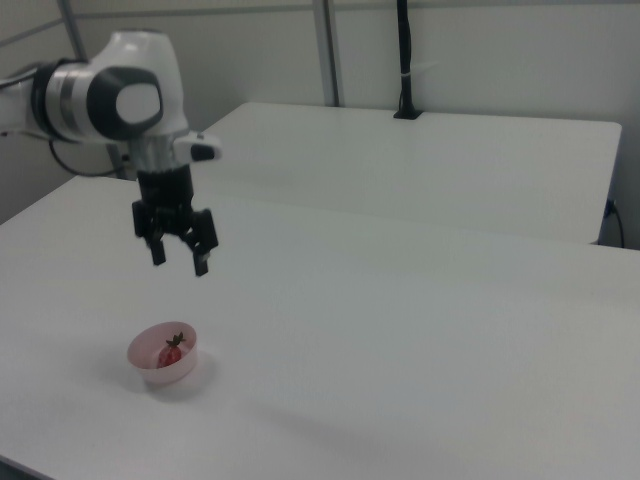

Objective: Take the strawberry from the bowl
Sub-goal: 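Move the gripper down over the pink bowl toward the strawberry, then close the gripper on the red strawberry inside the bowl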

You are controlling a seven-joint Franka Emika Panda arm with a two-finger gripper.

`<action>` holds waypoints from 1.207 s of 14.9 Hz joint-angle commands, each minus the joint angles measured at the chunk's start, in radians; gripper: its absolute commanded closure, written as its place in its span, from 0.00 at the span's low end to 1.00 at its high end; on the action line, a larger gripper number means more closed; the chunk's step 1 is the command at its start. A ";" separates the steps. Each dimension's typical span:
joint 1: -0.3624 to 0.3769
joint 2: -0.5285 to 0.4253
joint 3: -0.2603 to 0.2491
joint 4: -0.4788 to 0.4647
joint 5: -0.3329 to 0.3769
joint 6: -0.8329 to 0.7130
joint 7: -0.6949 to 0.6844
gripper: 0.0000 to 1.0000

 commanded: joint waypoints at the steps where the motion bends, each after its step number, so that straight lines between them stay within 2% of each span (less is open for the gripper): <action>1: 0.062 -0.005 -0.001 -0.141 -0.024 0.121 0.042 0.00; 3: 0.085 0.046 -0.001 -0.185 -0.056 0.212 0.016 0.05; 4: 0.091 0.088 -0.001 -0.185 -0.061 0.237 -0.016 0.17; 5: 0.092 0.110 -0.001 -0.185 -0.063 0.249 -0.025 0.25; 8: 0.122 0.135 -0.001 -0.191 -0.063 0.252 -0.024 0.32; 11: 0.155 0.176 -0.001 -0.198 -0.061 0.254 -0.013 0.32; 16: 0.157 0.199 -0.001 -0.221 -0.061 0.272 -0.015 0.32; 17: 0.155 0.199 -0.001 -0.240 -0.061 0.298 -0.015 0.34; 18: 0.155 0.199 0.001 -0.240 -0.061 0.301 -0.015 0.47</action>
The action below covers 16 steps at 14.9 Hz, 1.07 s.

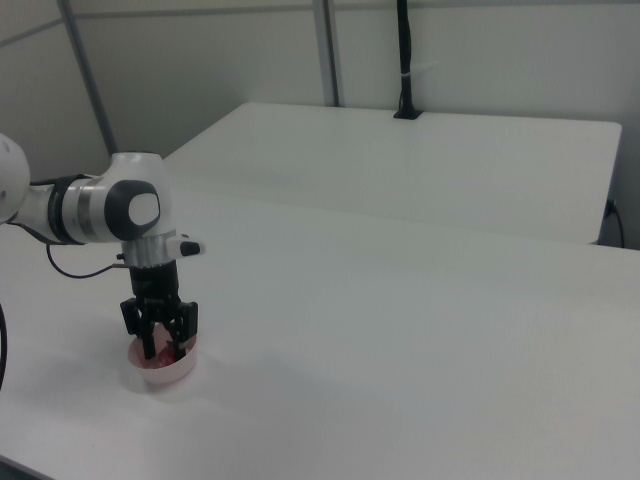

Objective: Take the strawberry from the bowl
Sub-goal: 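Close the gripper on the red strawberry inside the bowl, then lift the strawberry out of the bowl and carry it beside the bowl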

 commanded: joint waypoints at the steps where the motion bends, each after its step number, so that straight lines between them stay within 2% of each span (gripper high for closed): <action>1: 0.006 -0.010 -0.004 -0.038 -0.012 0.049 -0.008 0.56; 4: -0.003 -0.028 -0.004 -0.030 -0.010 0.038 -0.017 0.68; 7: -0.027 -0.103 -0.004 -0.006 -0.001 -0.019 -0.041 0.69; 10: -0.099 -0.156 -0.009 0.092 0.030 -0.173 -0.178 0.69; 13: -0.199 -0.153 -0.016 0.123 0.019 -0.180 -0.294 0.68; 16: -0.271 -0.061 -0.018 0.119 -0.048 -0.041 -0.321 0.68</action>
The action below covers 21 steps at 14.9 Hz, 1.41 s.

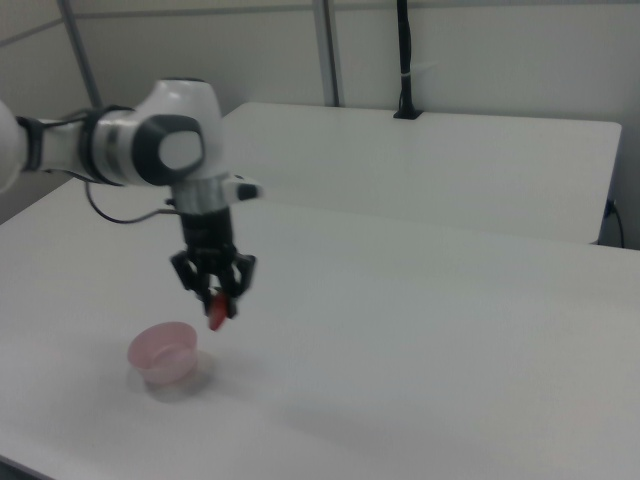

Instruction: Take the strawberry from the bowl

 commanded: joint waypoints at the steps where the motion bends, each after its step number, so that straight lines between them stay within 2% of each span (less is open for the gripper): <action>1: -0.054 0.144 -0.002 0.001 -0.065 0.157 -0.030 0.68; 5: -0.071 0.232 -0.002 0.004 -0.105 0.240 -0.021 0.68; 6: -0.073 0.235 -0.002 0.004 -0.105 0.248 -0.021 0.64; 7: -0.074 0.235 -0.002 0.006 -0.105 0.249 -0.021 0.46; 8: -0.079 0.235 -0.002 0.014 -0.105 0.248 -0.018 0.00; 10: -0.079 0.221 -0.002 0.041 -0.098 0.234 0.045 0.00; 11: -0.073 0.206 -0.002 0.056 -0.098 0.216 0.120 0.00; 12: -0.068 0.180 0.001 0.102 -0.098 0.170 0.236 0.00; 14: -0.048 0.151 0.009 0.186 -0.098 0.090 0.323 0.00; 18: -0.013 0.068 0.011 0.341 -0.078 -0.107 0.317 0.00; 21: 0.045 -0.020 0.008 0.351 -0.078 -0.174 0.318 0.00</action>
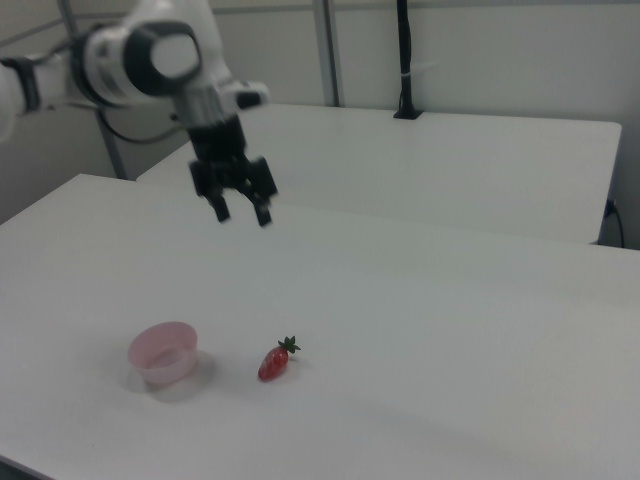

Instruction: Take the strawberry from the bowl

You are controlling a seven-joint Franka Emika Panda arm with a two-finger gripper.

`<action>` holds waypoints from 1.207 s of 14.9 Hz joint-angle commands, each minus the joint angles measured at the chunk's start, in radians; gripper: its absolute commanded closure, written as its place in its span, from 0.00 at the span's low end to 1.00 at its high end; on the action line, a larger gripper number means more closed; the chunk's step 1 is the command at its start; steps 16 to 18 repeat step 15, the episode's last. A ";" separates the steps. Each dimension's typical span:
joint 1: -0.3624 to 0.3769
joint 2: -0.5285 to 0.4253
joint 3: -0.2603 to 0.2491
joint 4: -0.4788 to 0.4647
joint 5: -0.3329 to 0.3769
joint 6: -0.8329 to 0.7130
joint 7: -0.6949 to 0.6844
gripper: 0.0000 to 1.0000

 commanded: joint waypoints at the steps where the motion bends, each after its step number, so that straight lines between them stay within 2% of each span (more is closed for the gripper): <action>1: 0.076 -0.109 -0.013 0.003 0.015 -0.076 0.028 0.00; 3: 0.098 -0.139 -0.023 0.003 0.070 -0.096 0.028 0.00; 6: 0.147 -0.151 -0.095 -0.001 0.179 -0.077 0.015 0.00; 8: 0.165 -0.150 -0.123 -0.010 0.185 -0.015 0.011 0.00; 12: 0.164 -0.139 -0.125 -0.023 0.179 0.045 0.011 0.00; 18: 0.166 -0.137 -0.125 -0.023 0.184 0.045 0.011 0.00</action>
